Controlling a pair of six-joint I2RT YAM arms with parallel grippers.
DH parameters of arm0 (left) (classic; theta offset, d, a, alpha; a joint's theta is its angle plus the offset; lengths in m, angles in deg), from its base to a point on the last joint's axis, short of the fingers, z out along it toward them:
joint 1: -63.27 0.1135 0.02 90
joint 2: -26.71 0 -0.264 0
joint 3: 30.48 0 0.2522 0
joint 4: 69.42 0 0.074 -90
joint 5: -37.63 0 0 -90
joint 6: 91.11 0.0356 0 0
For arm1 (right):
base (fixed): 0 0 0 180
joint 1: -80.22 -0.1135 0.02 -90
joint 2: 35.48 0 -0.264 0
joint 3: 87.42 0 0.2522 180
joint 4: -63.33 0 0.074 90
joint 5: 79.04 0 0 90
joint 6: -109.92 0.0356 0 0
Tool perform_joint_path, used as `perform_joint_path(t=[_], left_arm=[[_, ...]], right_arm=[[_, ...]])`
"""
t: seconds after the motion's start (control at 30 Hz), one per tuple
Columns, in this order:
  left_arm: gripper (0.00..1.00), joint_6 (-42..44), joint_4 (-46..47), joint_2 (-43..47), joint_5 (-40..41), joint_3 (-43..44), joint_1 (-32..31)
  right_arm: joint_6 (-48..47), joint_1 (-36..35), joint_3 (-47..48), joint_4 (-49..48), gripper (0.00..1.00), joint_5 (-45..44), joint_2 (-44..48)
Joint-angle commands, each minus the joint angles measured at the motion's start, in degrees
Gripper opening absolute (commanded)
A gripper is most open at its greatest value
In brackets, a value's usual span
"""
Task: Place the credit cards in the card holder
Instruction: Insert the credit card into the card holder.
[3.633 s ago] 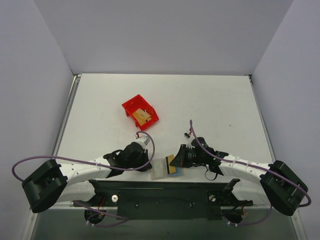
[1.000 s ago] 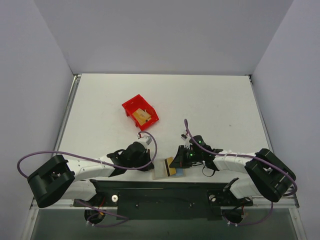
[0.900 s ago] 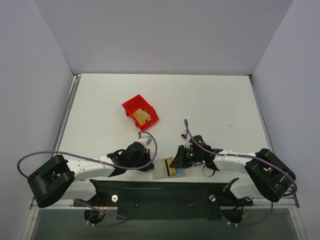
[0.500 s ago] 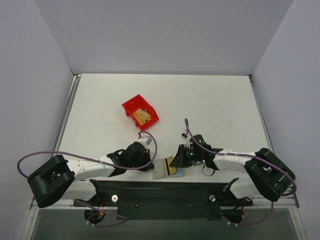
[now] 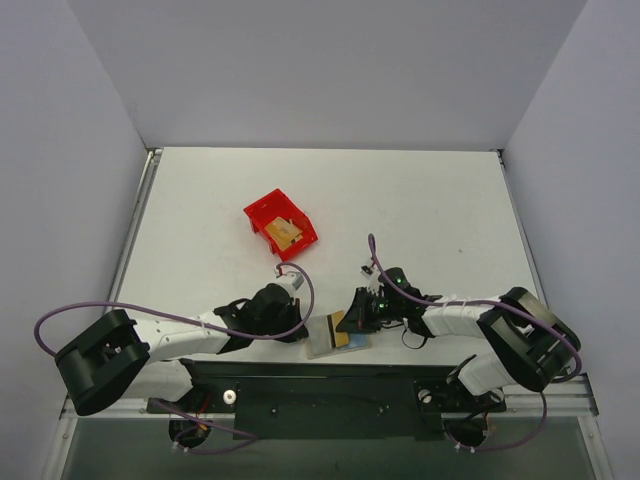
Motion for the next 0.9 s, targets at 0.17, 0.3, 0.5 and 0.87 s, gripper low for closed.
perform_joint_path(t=[0.17,0.3,0.5,0.87], left_arm=[[0.0,0.6,-0.2,-1.5,0.2,1.0,-0.3],[0.0,0.7,0.1,-2.0,0.1,1.2,-0.3],[0.0,0.7,0.1,-2.2,0.1,1.4,-0.3],[0.0,0.8,0.3,-2.6,-0.1,1.5,-0.3]], right_arm=[[1.5,-0.6,-0.8,-4.3,0.0,1.6,-1.6],[1.9,-0.7,-1.1,-4.1,0.0,2.3,-0.8],[1.7,-0.8,-1.7,-1.4,0.0,1.5,1.4],[0.7,-0.8,-1.6,2.6,0.0,0.8,4.1]])
